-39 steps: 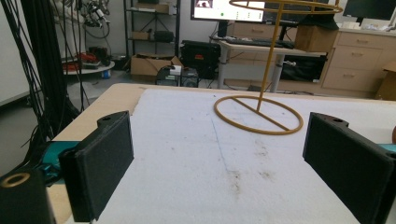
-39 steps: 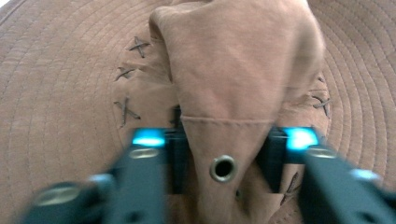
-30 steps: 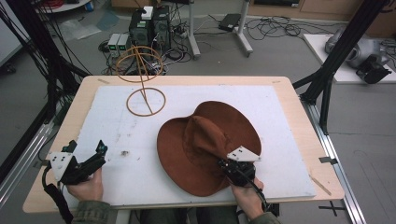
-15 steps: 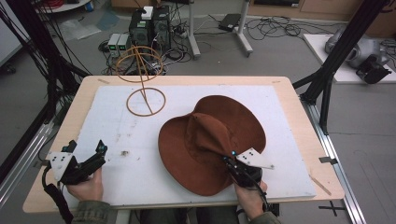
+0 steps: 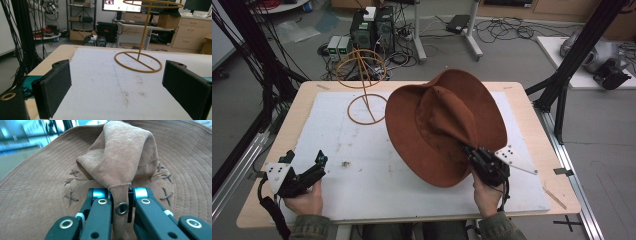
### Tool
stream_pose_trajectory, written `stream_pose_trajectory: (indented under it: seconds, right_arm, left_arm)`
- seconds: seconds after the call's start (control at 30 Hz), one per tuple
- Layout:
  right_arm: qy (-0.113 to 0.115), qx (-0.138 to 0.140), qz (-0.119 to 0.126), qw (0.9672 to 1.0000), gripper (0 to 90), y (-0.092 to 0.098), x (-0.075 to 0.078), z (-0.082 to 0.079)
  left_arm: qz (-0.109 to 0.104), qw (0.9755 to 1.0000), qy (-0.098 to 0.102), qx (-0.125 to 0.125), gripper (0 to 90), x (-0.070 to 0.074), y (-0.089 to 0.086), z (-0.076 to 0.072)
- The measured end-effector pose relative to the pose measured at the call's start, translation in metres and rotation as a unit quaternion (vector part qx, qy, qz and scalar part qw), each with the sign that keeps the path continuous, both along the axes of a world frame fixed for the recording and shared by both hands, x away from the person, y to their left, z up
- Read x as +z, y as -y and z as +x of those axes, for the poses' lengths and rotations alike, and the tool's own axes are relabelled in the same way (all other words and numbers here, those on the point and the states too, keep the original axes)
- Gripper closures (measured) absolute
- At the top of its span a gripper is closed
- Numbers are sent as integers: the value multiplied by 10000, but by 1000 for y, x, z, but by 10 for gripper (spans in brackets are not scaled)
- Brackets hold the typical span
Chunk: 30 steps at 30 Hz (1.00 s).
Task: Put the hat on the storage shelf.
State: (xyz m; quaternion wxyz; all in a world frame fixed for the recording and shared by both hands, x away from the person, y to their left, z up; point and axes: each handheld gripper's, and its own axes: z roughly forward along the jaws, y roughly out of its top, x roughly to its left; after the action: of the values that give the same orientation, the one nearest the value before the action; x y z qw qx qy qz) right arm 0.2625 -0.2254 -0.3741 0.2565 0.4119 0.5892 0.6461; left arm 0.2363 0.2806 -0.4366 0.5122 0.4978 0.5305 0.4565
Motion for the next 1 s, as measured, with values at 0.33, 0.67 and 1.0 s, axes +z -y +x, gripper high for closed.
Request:
stream_pose_trajectory:
  seconds: [0.33, 0.67, 1.0]
  right_arm:
    - [591, 83, 152, 9981, 883, -12, 42, 31]
    - [642, 352, 7, 9973, 881, -55, 83, 71]
    - [706, 612, -11, 9956, 881, -106, 120, 111]
  left_arm:
    - [-4, 10000, 0, -99, 89, -1, 5, 1]
    - [-19, 9999, -10, -155, 89, -2, 7, 2]
    - [-95, 9997, -30, -206, 89, -3, 8, 3]
